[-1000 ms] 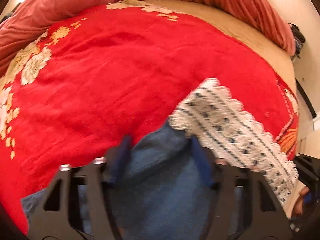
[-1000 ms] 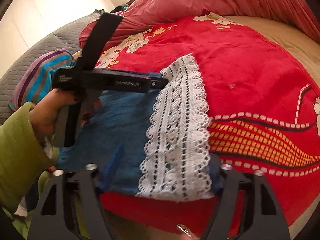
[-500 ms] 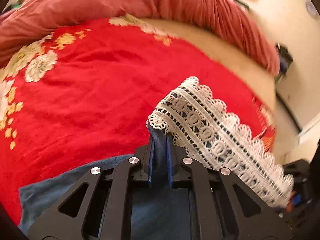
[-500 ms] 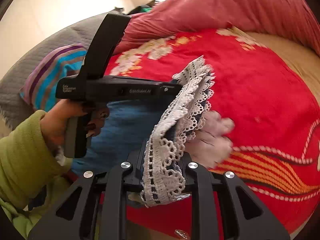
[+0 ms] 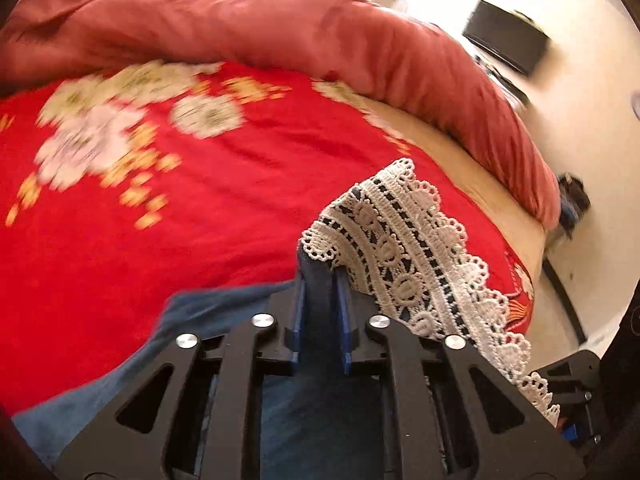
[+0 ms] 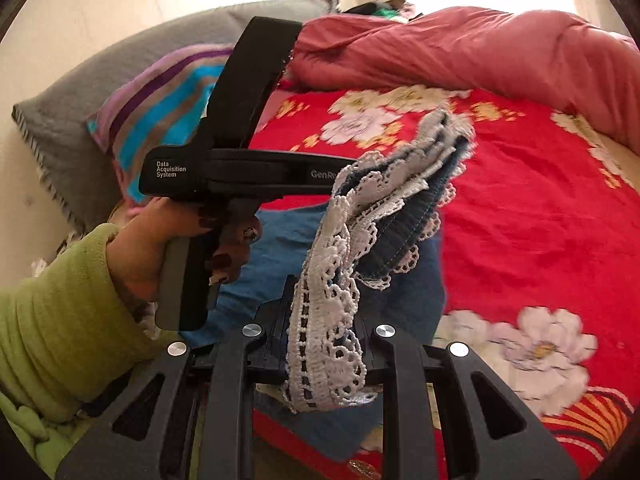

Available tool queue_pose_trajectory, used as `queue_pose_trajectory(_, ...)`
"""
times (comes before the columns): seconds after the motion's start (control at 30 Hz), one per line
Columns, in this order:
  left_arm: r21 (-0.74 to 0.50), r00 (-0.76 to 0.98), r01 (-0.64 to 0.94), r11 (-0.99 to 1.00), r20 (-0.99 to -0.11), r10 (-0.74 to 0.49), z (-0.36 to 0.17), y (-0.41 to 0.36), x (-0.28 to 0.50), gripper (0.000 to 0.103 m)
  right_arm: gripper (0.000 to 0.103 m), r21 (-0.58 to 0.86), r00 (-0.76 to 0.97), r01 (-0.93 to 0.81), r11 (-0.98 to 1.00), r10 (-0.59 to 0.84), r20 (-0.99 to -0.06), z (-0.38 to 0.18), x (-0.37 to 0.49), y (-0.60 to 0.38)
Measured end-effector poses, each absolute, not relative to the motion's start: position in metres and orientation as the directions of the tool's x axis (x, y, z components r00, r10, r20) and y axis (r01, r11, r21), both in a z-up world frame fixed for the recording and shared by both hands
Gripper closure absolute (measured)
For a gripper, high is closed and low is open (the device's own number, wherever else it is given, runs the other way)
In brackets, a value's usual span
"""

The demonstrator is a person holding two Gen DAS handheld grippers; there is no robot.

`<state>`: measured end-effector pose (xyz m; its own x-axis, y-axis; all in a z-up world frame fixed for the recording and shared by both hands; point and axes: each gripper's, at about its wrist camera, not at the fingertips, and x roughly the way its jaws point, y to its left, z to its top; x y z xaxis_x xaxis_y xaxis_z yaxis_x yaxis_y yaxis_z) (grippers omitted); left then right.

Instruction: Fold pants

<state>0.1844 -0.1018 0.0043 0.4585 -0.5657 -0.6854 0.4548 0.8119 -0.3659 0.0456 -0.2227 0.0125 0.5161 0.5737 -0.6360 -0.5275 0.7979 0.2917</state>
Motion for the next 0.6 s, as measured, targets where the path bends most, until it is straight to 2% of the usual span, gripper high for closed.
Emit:
queue_pose_trajectory(0.13, -0.387, 0.519, 0.318, 0.865, -0.693, -0.501, -0.009, -0.052, 0.176, 0.091, 0.083, 0.272, 0.459, -0.571, 0.775, 0.575, -0.677, -0.001, 0.048, -0.189)
queue_pose_trajectory(0.3, -0.449, 0.602, 0.187, 0.874, -0.650, -0.463, -0.006, 0.009, 0.155, 0.091, 0.083, 0.214, 0.419, -0.620, 0.754, 0.550, -0.722, -0.016, 0.039, -0.151)
queue_pose_trajectory(0.37, -0.476, 0.623, 0.115, 0.872, -0.649, -0.437, -0.009, 0.032, 0.149, 0.077, 0.081, 0.179, 0.422, -0.638, 0.749, 0.535, -0.732, -0.019, 0.035, -0.139)
queue_pose_trajectory(0.4, -0.499, 0.626, 0.070, 0.863, -0.652, -0.428, -0.011, 0.045, 0.146, 0.075, 0.081, 0.168, 0.426, -0.643, 0.747, 0.531, -0.732, -0.019, 0.034, -0.134)
queue_pose_trajectory(0.43, -0.523, 0.629, 0.046, 0.851, -0.647, -0.432, -0.013, 0.054, 0.144, 0.075, 0.078, 0.159, 0.424, -0.657, 0.737, 0.536, -0.730, -0.021, 0.031, -0.128)
queue_pose_trajectory(0.47, -0.540, 0.632, 0.037, 0.841, -0.640, -0.438, -0.013, 0.059, 0.142, 0.075, 0.069, 0.159, 0.413, -0.671, 0.724, 0.543, -0.731, -0.021, 0.028, -0.124)
queue_pose_trajectory(0.5, -0.557, 0.639, 0.029, 0.830, -0.628, -0.444, -0.013, 0.065, 0.139, 0.075, 0.056, 0.162, 0.404, -0.686, 0.709, 0.556, -0.727, -0.020, 0.025, -0.121)
queue_pose_trajectory(0.6, -0.577, 0.639, 0.043, 0.816, -0.612, -0.466, -0.008, 0.066, 0.134, 0.075, 0.046, 0.163, 0.385, -0.740, 0.653, 0.610, -0.693, -0.010, 0.011, -0.116)
